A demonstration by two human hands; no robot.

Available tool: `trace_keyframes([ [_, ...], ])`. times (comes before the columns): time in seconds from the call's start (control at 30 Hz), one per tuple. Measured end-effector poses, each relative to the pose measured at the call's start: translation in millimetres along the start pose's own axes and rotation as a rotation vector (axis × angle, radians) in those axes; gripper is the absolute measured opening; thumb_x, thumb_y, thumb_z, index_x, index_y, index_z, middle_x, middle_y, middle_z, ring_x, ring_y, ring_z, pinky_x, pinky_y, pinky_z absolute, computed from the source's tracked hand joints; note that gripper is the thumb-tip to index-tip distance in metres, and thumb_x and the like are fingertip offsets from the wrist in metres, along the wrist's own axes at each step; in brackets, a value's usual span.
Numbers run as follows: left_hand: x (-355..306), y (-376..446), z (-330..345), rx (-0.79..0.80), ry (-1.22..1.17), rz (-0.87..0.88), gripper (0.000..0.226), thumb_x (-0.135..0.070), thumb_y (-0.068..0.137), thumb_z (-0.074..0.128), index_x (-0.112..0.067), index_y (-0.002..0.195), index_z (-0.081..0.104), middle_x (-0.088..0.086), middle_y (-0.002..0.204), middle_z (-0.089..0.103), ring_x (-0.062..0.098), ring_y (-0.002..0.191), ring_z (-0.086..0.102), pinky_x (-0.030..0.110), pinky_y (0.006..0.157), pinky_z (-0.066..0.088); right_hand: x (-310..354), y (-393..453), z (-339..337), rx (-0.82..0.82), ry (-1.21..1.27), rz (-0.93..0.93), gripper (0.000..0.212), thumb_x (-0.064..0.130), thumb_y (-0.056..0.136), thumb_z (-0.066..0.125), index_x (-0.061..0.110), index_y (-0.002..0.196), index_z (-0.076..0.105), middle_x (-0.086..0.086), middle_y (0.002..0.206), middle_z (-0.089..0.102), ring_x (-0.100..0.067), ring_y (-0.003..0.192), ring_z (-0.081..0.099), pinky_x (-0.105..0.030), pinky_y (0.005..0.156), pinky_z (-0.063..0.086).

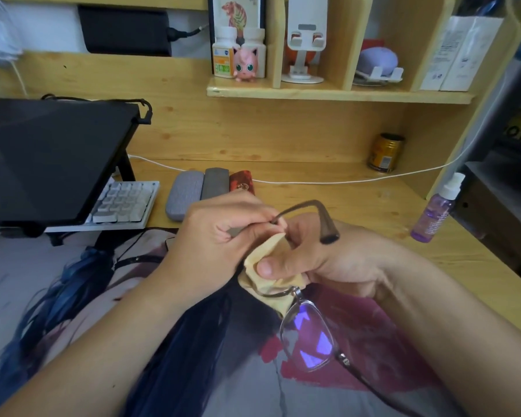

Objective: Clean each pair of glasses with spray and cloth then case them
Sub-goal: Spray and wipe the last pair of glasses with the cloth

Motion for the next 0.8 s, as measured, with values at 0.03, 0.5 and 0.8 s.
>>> trace_keyframes([
  [0.03, 2, 0, -1, -0.007, -0.004, -0.010, 0.011, -0.003, 0.092, 0.070, -0.012, 0.089, 0.076, -0.001, 0.088, 0.071, 0.015, 0.083, 0.070, 0.023, 0.073, 0.051, -1, 0, 3, -0.005, 0.008, 0.002, 0.024, 0.011, 0.083, 0.077, 0.003, 0.104, 0.070, -0.018, 0.096, 0.070, -0.033, 0.095, 0.067, -0.042, 0.083, 0.052],
  [0.5, 11, -1, 7, 0.032, -0.123, -0.146, 0.005, -0.011, 0.087, 0.073, -0.014, 0.088, 0.078, -0.003, 0.090, 0.072, 0.013, 0.082, 0.071, 0.023, 0.073, 0.053, -3, -8, 19, 0.073, 0.117, 0.002, 0.013, -0.010, 0.090, 0.060, -0.003, 0.096, 0.069, -0.013, 0.087, 0.075, -0.019, 0.079, 0.073, -0.026, 0.069, 0.056],
  [0.8, 17, -1, 2, 0.004, -0.136, -0.238, 0.020, 0.008, 0.086, 0.072, -0.011, 0.091, 0.078, -0.003, 0.088, 0.071, 0.011, 0.082, 0.069, 0.021, 0.071, 0.053, -1, -12, 14, -0.145, 0.154, -0.079, 0.030, 0.029, 0.098, 0.052, 0.002, 0.097, 0.065, -0.017, 0.075, 0.071, -0.022, 0.059, 0.070, -0.026, 0.050, 0.055],
])
Point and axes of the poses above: each hand's wrist, its own y-axis towards the middle knuckle, its own z-axis out of the palm, x = y × z, the point moved 8 cm from there along y, towards the middle knuckle
